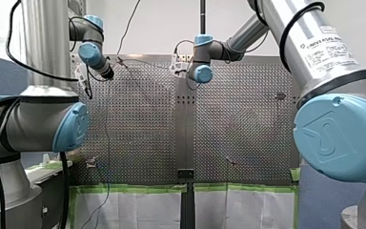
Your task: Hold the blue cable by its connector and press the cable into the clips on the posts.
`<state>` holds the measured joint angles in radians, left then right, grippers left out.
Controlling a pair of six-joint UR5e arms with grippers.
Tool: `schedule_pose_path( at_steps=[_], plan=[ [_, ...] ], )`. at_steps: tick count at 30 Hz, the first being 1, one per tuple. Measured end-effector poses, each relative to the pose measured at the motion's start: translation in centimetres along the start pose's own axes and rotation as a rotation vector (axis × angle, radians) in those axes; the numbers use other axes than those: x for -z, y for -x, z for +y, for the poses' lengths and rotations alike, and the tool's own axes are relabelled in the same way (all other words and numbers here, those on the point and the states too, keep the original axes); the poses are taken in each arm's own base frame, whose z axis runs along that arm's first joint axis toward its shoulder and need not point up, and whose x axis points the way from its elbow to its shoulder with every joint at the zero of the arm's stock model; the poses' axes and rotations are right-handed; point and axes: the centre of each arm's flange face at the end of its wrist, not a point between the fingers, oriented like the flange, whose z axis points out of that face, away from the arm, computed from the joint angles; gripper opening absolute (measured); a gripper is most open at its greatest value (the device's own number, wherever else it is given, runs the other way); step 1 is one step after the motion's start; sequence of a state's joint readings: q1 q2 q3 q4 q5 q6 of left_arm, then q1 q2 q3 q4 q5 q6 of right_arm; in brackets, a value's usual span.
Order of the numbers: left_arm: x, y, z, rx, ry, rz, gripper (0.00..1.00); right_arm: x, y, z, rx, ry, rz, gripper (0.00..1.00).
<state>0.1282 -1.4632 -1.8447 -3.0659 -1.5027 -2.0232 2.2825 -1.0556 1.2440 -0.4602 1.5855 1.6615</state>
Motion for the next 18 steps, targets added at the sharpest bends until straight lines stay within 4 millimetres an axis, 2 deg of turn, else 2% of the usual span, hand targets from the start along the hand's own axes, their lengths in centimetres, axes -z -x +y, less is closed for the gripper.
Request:
schedule_pose_path(
  at_steps=[9,14,18],
  plan=[
    [3.6,-1.2,-0.4,-0.057,-0.027,0.047,0.99,0.1,0.1,0.1,0.0,0.002,-0.007,0.0],
    [4.8,0.5,-1.3,-0.105,-0.05,-0.001,0.99,0.0,0.1,0.1,0.0,0.003,-0.007,0.0],
    [6.0,2.7,-2.7,-0.15,-0.075,-0.053,0.99,0.0,0.1,0.2,0.001,0.004,-0.007,0.0]
  ],
)
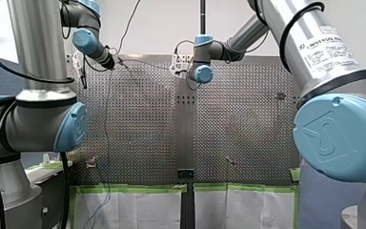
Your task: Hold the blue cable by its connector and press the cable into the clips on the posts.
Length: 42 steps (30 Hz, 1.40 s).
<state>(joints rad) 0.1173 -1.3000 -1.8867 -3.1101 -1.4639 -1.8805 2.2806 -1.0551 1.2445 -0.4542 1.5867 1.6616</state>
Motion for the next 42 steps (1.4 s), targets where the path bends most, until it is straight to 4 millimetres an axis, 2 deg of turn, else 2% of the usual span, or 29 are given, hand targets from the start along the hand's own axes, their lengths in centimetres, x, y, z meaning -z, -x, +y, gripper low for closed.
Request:
schedule_pose_path(
  at_steps=[3,7,11,21,42],
  plan=[
    [0.7,1.5,-0.7,-0.033,-0.013,-0.025,0.99,0.0,0.0,0.0,0.0,0.001,-0.001,0.0],
    [0.9,2.3,-1.3,-0.07,-0.026,-0.037,0.99,0.0,0.0,0.1,0.0,0.003,-0.003,0.0],
    [0.6,1.9,-1.5,-0.103,-0.032,-0.025,0.99,0.0,0.1,0.3,0.0,0.008,-0.007,0.0],
    [-1.7,0.1,-1.4,-0.192,-0.035,0.028,0.99,0.0,0.1,0.9,0.002,0.017,-0.015,0.0],
    [-1.8,0.7,-1.8,-0.367,-0.031,-0.014,0.99,0.0,0.2,1.1,0.002,0.021,-0.022,0.0]
  ],
)
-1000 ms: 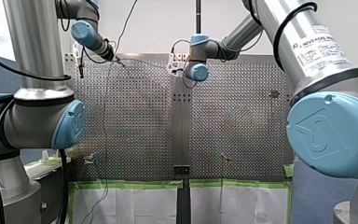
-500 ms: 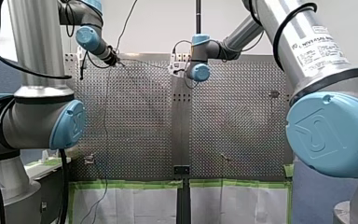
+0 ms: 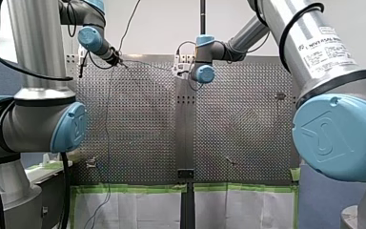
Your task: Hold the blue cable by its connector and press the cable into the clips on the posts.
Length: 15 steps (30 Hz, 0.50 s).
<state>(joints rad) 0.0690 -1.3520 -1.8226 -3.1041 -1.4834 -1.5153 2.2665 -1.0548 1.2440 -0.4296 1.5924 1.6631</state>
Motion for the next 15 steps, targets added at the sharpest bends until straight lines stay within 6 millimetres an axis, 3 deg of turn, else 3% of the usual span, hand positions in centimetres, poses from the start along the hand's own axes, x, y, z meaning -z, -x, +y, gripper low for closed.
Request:
schedule_pose_path(
  at_steps=[15],
  plan=[
    [0.15,0.06,-0.1,-0.006,0.008,-0.001,0.99,0.04,0.14,0.0,0.0,0.0,-0.004,0.0]
  ],
)
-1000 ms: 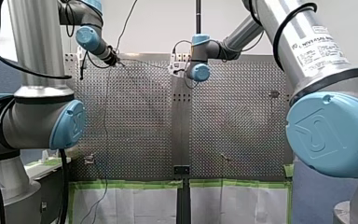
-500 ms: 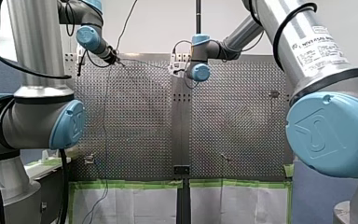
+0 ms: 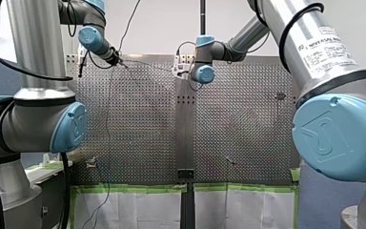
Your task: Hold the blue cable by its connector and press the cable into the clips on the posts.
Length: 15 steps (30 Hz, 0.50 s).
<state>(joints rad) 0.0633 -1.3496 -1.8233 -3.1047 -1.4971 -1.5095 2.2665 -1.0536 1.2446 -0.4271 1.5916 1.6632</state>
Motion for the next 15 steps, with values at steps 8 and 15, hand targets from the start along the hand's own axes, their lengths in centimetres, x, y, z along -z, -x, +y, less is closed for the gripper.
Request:
schedule_pose_path(
  at_steps=[8,15],
  plan=[
    [0.1,0.0,-0.2,-0.007,0.004,-0.001,0.99,0.0,0.0,0.0,0.0,0.0,-0.001,0.0],
    [0.4,0.4,-1.9,-0.014,-0.058,-0.01,0.99,0.1,0.1,-0.1,0.0,0.0,-0.008,0.0]
  ],
)
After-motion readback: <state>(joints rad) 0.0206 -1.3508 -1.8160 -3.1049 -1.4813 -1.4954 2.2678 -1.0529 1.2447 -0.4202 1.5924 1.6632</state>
